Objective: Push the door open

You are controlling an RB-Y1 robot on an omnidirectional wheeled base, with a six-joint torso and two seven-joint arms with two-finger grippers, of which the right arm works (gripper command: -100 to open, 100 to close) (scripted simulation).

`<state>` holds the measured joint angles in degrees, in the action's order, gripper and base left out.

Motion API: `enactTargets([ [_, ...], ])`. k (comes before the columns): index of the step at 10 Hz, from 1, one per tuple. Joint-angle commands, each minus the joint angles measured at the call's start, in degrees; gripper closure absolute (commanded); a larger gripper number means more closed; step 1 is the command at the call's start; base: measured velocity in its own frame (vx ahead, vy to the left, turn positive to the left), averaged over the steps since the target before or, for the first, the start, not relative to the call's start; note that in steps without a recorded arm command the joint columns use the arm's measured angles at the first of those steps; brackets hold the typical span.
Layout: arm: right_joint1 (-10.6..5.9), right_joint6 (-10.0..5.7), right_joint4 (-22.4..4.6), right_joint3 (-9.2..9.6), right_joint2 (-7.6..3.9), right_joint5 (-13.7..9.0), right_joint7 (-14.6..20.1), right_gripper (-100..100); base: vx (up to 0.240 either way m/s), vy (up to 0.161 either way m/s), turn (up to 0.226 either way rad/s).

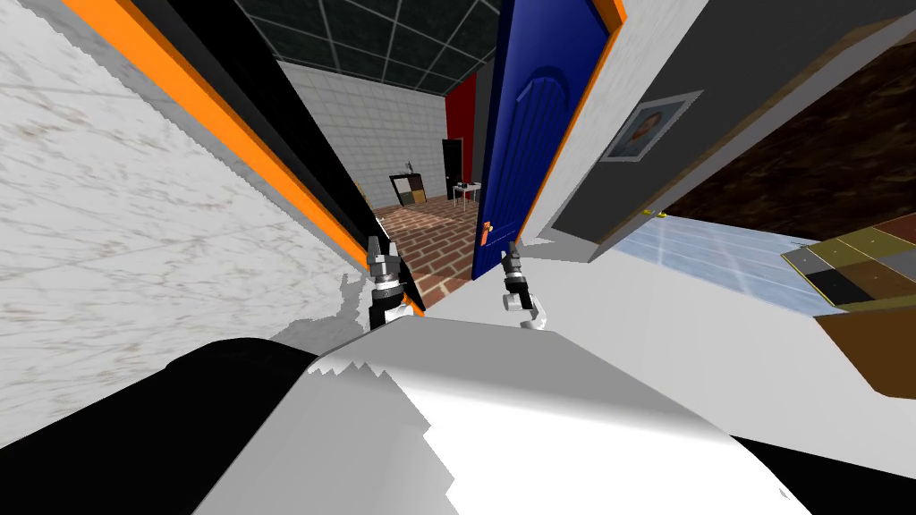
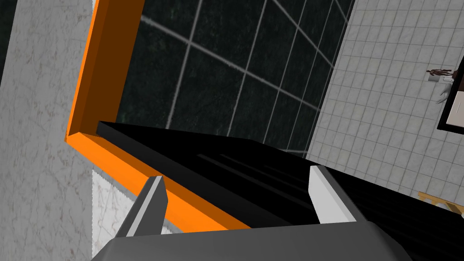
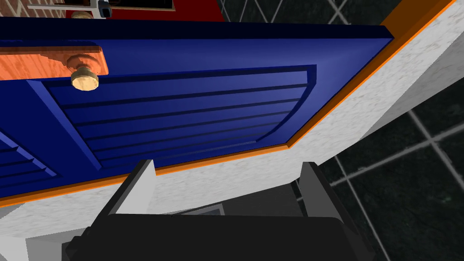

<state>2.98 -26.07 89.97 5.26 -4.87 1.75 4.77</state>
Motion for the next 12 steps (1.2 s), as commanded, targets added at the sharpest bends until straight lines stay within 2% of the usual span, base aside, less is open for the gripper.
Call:
enactTargets([
  [1,-1.41,-0.49,-2.9,0.61,-0.15,0.0,0.4,-100,0.081,-0.103,0.075],
  [12,-13.16,-1.73,-22.1,4.41,0.49,0.3,2.8,-100,0.076,-0.119,0.069],
])
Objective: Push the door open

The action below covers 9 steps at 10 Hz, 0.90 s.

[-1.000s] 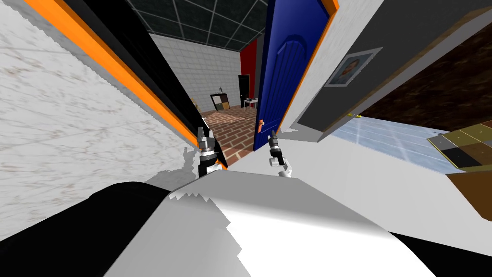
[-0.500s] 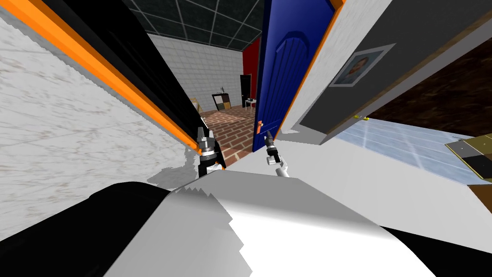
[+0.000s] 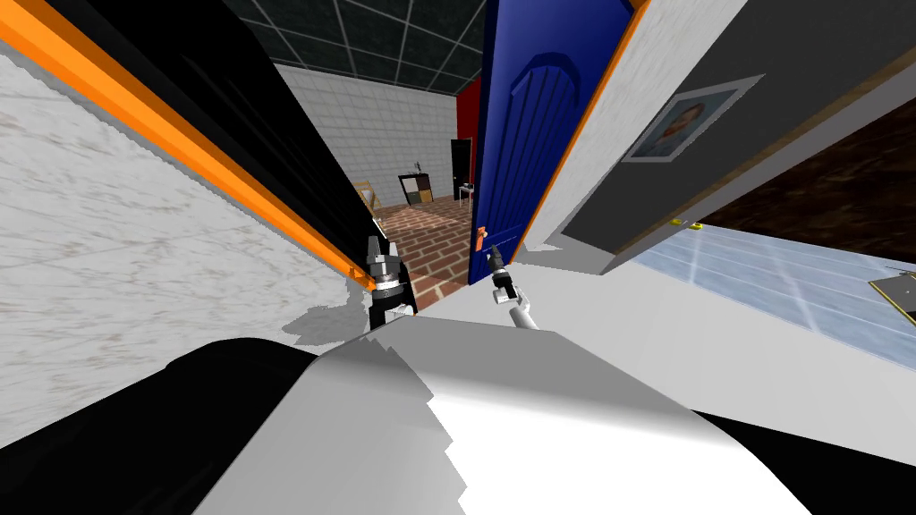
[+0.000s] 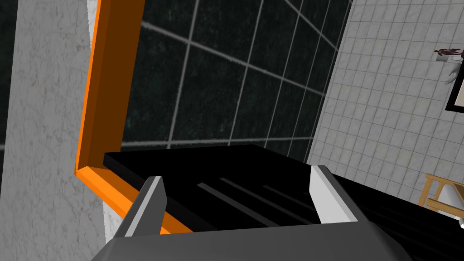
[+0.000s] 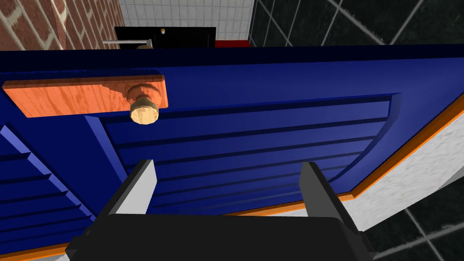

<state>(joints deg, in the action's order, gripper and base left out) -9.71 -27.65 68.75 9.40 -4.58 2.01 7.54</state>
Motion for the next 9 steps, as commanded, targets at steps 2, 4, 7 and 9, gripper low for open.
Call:
enactTargets([
  [2,-2.57,-0.37,-4.5,0.95,0.43,0.1,0.4,-100,0.079,-0.124,0.062],
  [4,-4.55,-0.58,-7.8,1.58,0.75,0.2,0.8,-100,0.064,-0.125,0.067],
  [7,-6.51,-0.79,-11.0,2.22,1.07,0.2,1.2,-100,0.046,-0.076,0.042],
  [9,-8.41,-0.99,-14.1,2.83,1.43,0.3,1.6,-100,0.071,-0.116,0.068],
])
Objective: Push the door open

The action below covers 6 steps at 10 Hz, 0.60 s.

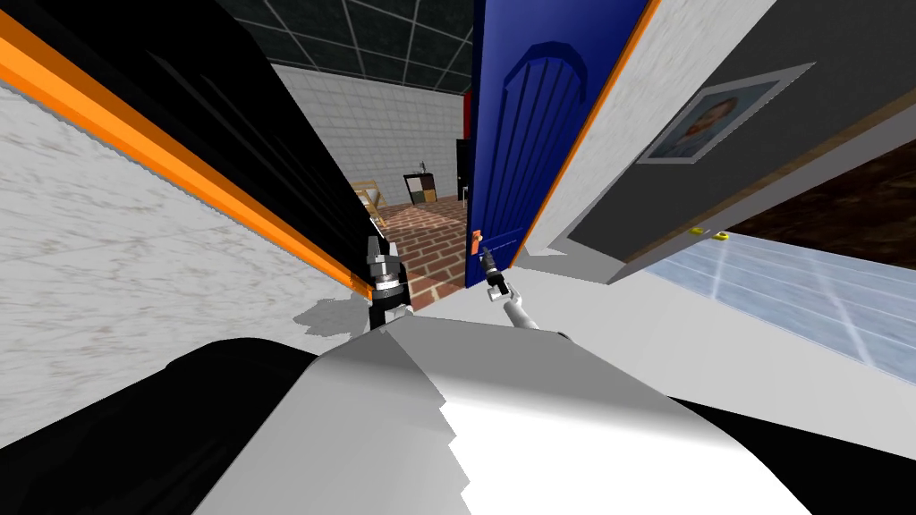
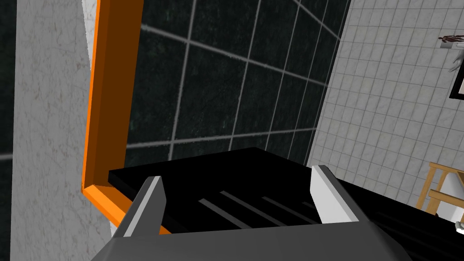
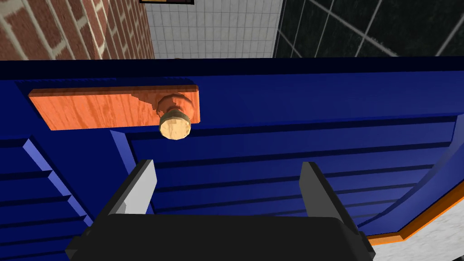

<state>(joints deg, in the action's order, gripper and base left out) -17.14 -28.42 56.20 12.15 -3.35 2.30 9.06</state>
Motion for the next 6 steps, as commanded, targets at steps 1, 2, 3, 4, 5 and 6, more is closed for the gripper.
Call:
enactTargets([
  [1,-1.87,-0.31,-2.9,0.37,0.4,0.0,0.3,-100,0.041,-0.129,0.055],
  [2,-1.87,-0.31,-3.0,0.37,0.4,0.0,0.3,-100,0.036,-0.091,0.02],
  [3,-2.76,-0.41,-4.5,0.66,0.6,0.0,0.4,-100,0.039,-0.074,0.03],
  [4,-3.65,-0.5,-5.9,0.95,0.81,0.1,0.6,-100,0.051,-0.076,0.057],
  [5,-4.54,-0.6,-7.4,1.24,1.01,0.1,0.8,-100,0.074,-0.104,0.064],
  [6,-5.35,-0.68,-8.7,1.5,1.23,0.1,0.9,-100,0.074,-0.127,0.064],
])
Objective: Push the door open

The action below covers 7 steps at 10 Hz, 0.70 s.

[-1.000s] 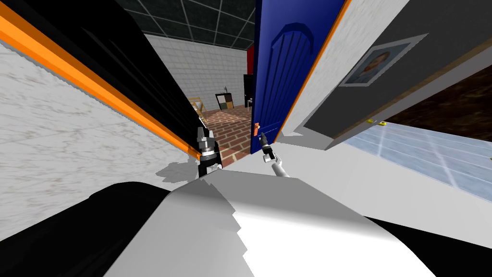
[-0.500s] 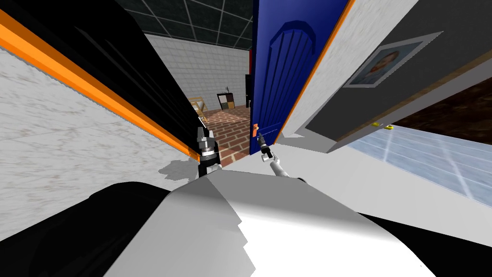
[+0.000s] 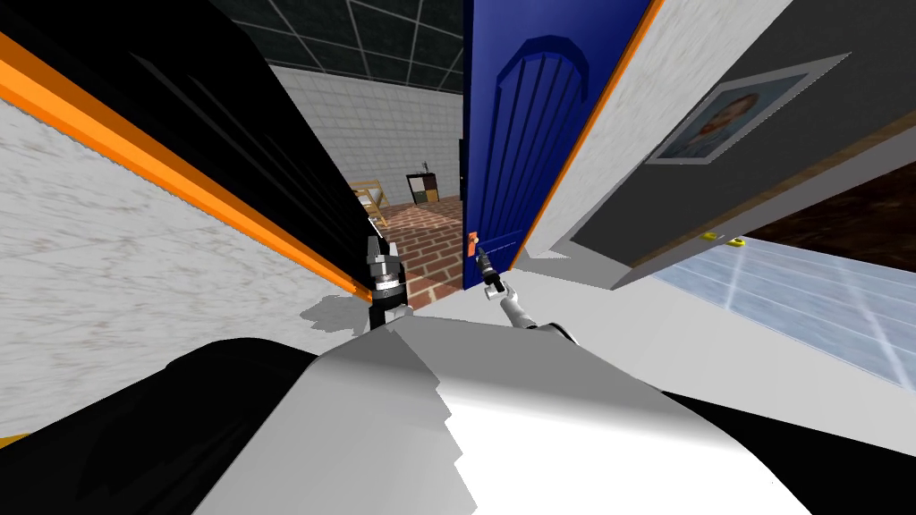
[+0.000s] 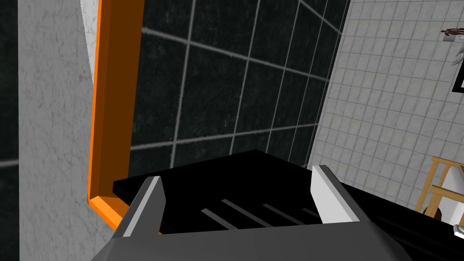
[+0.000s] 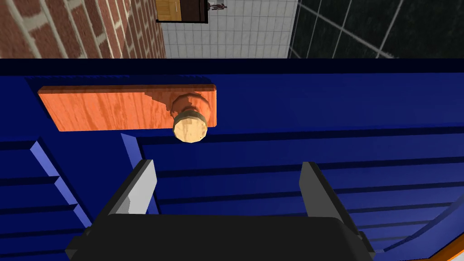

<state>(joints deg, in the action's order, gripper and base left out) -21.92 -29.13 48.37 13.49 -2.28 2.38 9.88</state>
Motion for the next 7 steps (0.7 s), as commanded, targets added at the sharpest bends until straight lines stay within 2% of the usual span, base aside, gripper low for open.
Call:
enactTargets([
  [1,-1.34,-0.06,-2.2,0.41,0.4,0.0,0.3,-100,0.066,-0.134,0.043],
  [3,-2.87,-0.22,-4.7,0.9,0.86,0.1,0.6,-100,0.041,-0.119,0.049],
  [4,-2.87,-0.22,-4.7,0.9,0.86,0.1,0.6,-100,0.035,-0.079,0.015],
  [7,-5.54,-0.5,-9.1,1.76,1.78,0.1,1.1,-100,0.055,-0.101,0.056],
])
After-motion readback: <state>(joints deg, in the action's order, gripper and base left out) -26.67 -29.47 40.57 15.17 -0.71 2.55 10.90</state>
